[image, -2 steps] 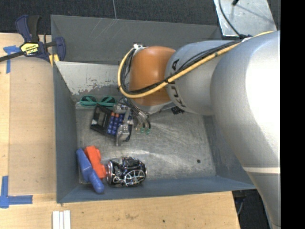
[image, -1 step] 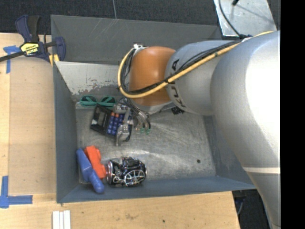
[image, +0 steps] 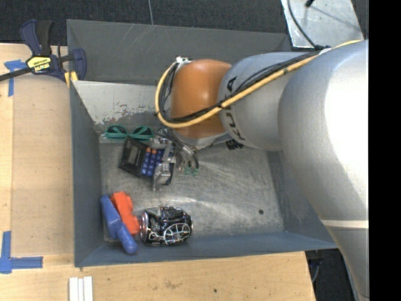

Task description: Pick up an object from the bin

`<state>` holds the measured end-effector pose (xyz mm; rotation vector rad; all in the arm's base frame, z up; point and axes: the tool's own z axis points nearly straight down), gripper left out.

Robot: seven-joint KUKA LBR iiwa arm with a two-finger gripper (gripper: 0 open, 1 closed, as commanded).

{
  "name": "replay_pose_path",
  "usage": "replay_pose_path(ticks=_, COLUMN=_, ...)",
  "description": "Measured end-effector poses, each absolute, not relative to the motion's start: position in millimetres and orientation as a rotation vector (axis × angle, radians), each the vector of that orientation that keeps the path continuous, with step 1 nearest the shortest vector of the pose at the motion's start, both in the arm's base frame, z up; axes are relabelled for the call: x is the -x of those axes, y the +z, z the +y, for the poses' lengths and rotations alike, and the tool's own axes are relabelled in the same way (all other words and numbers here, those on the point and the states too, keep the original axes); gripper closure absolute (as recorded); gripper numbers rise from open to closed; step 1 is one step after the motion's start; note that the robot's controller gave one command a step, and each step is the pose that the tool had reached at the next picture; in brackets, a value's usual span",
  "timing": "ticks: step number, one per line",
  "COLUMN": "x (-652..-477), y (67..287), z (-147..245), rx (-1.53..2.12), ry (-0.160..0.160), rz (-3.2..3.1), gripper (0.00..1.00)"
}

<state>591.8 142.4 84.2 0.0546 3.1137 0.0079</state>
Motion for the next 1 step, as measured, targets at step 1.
replay_pose_path(ticks=1, x=-588.8, y=98.1, z=141.9, rx=-0.053, ry=0.001, rz=3.132, gripper=1.0)
